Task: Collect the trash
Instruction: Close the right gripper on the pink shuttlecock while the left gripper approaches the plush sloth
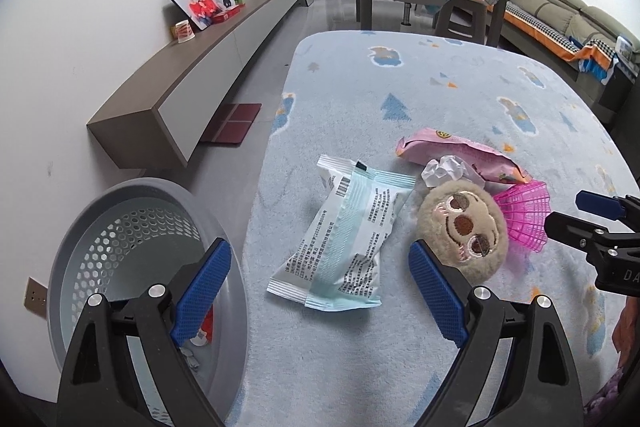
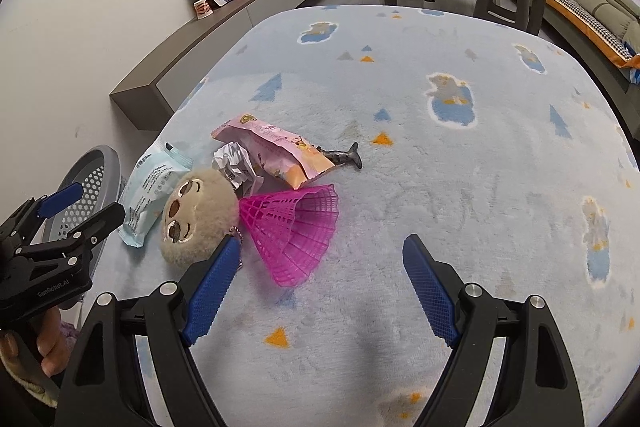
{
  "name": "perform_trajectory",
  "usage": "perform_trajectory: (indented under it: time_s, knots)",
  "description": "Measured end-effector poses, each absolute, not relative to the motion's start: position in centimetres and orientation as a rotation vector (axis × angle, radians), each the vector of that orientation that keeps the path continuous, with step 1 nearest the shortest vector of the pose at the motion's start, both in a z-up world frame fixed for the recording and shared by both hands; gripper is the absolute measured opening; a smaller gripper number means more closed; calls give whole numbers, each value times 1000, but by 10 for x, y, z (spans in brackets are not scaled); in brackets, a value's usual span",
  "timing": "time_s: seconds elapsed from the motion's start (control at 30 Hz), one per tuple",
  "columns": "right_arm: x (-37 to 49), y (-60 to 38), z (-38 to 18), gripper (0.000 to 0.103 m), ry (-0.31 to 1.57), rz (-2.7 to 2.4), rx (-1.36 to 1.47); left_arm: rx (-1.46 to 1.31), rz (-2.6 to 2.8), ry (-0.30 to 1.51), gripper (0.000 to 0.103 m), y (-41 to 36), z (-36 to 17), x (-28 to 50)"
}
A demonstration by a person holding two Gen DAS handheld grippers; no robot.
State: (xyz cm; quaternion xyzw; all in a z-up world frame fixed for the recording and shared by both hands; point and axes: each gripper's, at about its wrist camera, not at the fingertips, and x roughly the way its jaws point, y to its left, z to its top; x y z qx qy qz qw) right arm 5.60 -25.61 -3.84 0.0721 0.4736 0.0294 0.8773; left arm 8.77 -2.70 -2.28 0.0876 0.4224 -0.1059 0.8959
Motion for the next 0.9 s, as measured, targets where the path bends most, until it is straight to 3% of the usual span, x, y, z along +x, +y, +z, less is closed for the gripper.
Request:
perform_trajectory:
  time_s: [0.9]
  knots:
    - [86, -234, -68, 80, 1014, 46, 74, 161, -219, 912, 89, -22, -33, 94]
